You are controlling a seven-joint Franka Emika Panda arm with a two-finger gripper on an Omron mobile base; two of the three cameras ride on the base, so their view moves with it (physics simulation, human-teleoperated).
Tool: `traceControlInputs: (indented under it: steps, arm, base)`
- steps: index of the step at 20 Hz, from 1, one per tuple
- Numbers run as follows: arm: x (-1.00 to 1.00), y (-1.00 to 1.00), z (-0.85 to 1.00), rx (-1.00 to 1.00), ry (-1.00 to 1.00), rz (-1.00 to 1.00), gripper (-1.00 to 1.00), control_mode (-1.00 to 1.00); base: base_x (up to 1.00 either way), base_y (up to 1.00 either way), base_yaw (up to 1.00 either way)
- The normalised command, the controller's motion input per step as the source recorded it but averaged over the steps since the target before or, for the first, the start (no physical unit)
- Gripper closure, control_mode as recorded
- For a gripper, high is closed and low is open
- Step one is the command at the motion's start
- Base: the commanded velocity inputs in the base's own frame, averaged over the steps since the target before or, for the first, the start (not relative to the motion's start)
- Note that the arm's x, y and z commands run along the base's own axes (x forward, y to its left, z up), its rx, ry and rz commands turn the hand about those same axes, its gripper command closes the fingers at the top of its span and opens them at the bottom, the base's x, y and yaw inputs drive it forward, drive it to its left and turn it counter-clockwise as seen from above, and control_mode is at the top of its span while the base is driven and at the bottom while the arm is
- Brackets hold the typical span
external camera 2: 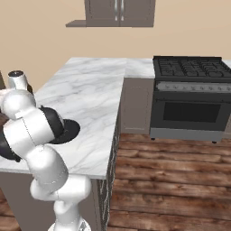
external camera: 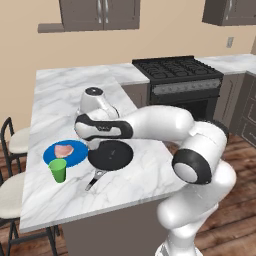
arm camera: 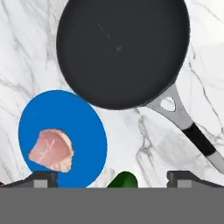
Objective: Pick up the pan with the steak in it and place it on the dining table. Then place the steak on the plate.
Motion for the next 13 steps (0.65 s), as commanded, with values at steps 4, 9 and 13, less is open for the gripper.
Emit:
traceControlInputs:
  steps: [4,9,13]
  arm:
    - [-0.85,-0.37,0.32,0.04,0.13,-0.13,-1.0,-1.0]
    - [-0.99,-0.36,0.17,0.05,0.1,-0.04,-1.0,-1.0]
    - [-1.0,-0.33,0.01,0.06,-0.02,0.0,-1.0,-1.0]
  base:
    - [0.0,0.0,0.0]
    - [0.0,0.0,0.0]
    - [0.0,0.0,0.0]
